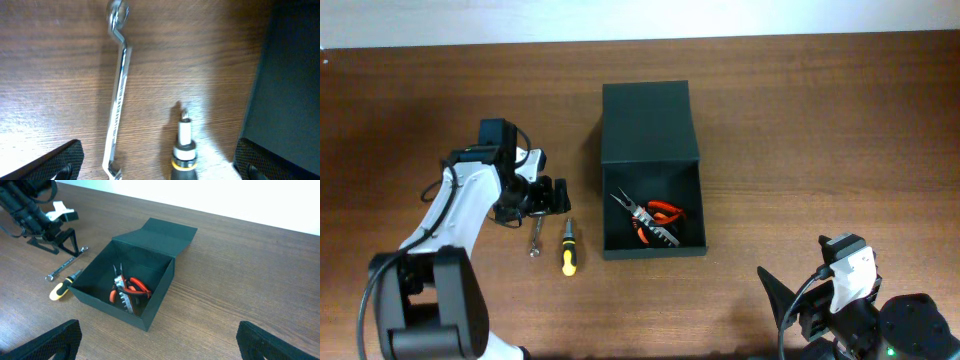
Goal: Pack container
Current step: 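Move left gripper to silver wrench and grasp it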
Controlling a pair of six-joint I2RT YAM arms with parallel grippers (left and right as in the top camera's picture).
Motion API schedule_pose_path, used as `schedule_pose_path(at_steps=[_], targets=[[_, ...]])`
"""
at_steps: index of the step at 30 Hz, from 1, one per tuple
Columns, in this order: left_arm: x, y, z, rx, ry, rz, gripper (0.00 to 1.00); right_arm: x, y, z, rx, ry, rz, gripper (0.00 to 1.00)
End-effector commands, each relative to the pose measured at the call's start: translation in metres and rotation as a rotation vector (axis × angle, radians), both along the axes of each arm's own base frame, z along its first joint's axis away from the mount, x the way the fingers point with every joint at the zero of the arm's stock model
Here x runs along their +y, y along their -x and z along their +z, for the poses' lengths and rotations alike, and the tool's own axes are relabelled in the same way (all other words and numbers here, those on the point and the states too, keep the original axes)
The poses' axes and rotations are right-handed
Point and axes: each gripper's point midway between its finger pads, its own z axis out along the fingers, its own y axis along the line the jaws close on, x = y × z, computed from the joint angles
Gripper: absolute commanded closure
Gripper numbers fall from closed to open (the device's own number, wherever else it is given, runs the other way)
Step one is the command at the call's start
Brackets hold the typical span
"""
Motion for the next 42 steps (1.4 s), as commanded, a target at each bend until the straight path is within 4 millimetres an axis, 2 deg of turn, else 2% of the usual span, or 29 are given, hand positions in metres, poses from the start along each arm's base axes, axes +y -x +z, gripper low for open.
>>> schedule_pose_path(at_steps=[1, 7, 18, 23, 37, 42], targets=[[0.009, 0.002, -0.011, 0.043, -0.045, -0.011, 0.01, -0.002, -0.002, -0.001, 0.002, -0.002, -0.018, 0.01], [0.015, 0.015, -0.021, 0.118, -0.085, -0.005, 0.01, -0.002, -0.002, -0.001, 0.002, -0.002, -0.018, 0.01], [0.013, 0.021, -0.036, 0.168, -0.146, -0.048, 0.00, -0.002, -0.002, -0.001, 0.002, -0.002, -0.018, 0.01], [0.016, 0.023, -0.042, 0.196, -0.165, 0.002, 0.00, -0.002, -0.002, -0.001, 0.002, -0.002, -0.018, 0.01], [0.020, 0.024, -0.043, 0.212, -0.194, 0.102, 0.01, -0.002, -0.002, -0.001, 0.002, -0.003, -0.018, 0.01], [0.020, 0.024, -0.043, 0.213, -0.193, 0.102, 0.11, -0.002, -0.002, -0.001, 0.002, -0.003, -0.018, 0.01]])
